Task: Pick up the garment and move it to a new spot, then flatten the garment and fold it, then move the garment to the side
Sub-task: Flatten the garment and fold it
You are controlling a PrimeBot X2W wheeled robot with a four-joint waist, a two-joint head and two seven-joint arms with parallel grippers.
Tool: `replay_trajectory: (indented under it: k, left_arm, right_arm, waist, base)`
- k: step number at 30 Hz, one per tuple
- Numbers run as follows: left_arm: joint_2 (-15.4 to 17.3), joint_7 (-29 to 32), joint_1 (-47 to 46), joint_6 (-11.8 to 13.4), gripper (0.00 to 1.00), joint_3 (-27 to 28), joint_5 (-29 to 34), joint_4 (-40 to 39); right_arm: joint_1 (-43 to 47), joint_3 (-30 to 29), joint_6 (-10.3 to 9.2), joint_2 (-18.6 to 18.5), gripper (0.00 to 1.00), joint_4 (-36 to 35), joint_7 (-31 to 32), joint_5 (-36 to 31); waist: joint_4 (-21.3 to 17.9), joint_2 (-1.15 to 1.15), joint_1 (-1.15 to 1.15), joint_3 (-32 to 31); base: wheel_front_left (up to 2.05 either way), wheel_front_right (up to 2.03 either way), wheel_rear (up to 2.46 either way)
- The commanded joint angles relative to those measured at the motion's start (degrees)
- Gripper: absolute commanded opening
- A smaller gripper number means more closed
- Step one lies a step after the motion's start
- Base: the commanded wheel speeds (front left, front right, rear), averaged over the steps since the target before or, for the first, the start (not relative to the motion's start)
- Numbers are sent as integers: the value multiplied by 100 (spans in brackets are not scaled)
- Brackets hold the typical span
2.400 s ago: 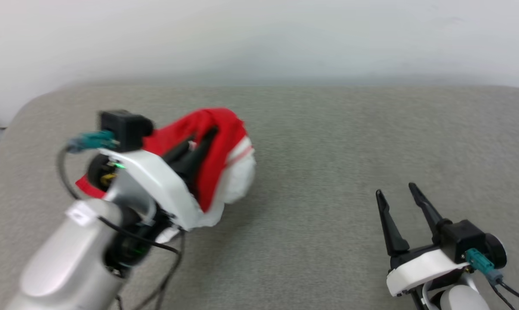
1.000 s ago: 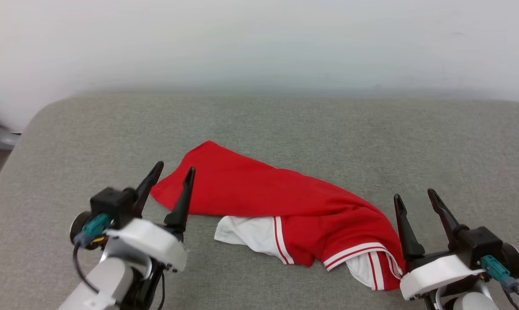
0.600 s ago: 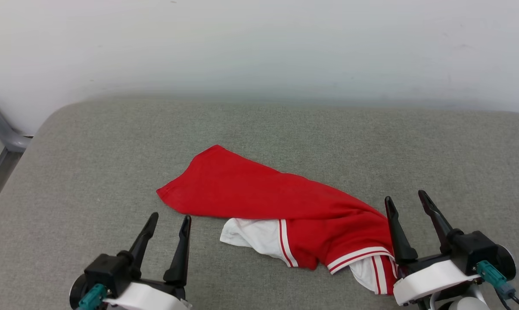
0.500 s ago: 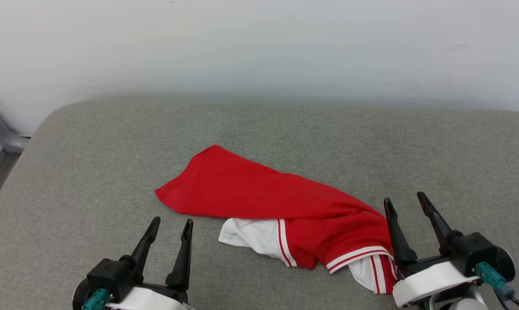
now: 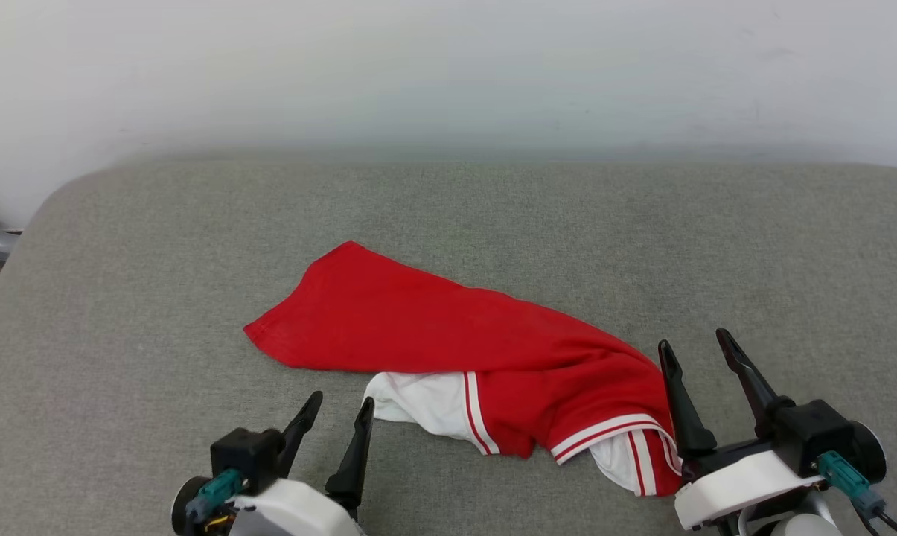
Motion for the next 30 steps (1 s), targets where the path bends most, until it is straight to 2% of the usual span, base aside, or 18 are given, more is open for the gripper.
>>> replay_trajectory:
  k: [1,5,10,16,20,21,22,23,30]
  left_arm:
    - [-37,325,-220,0,100,-46,-76,104]
    - [-1,1330,-584,-15,100,-166,-263,239]
    - [146,2331,-984,200,100,-211,-244,360]
    - [258,2689,-1277,390,100,-269,-94,698]
    - [261,2725,-1306,383,100,-348,-58,1032]
    - [256,2758,-1281,358,96,-377,-58,1124]
    - [230,2763,-1260,327,36,-393,-98,1184]
    - [204,2710,-1259,291,0,-391,-143,1209]
    - [149,2082,-1071,240,0,-241,-294,1045]
  right_arm:
    - [-55,21,-6,4,100,-32,-12,-46]
    - [-79,19,-6,5,100,-54,-12,-97]
    - [-197,31,-5,5,100,-102,-12,-79]
    - [-310,44,-6,5,100,-138,-12,-23]
    - [-328,30,-6,5,100,-144,-12,-15]
    - [-336,28,-5,5,100,-143,-12,-16]
    - [-341,16,-6,5,100,-140,-12,-16]
    - [-339,0,-6,5,100,-136,-12,-19]
    - [-210,-58,-6,5,100,1,-12,-122]
  waist:
    - [-58,0,0,103]
    - [-155,0,0,306]
    - [-317,0,0,609]
    - [-488,0,0,917]
    - [-530,0,0,1012]
    - [-532,0,0,1022]
    - [-527,0,0,1028]
    - [-516,0,0,1027]
    - [-283,0,0,731]
  base:
    - [0,0,0]
    - [0,0,0]
    - [0,0,0]
    - [0,0,0]
    - [0,0,0]
    - [0,0,0]
    - [0,0,0]
    - [0,0,0]
    - [0,0,0]
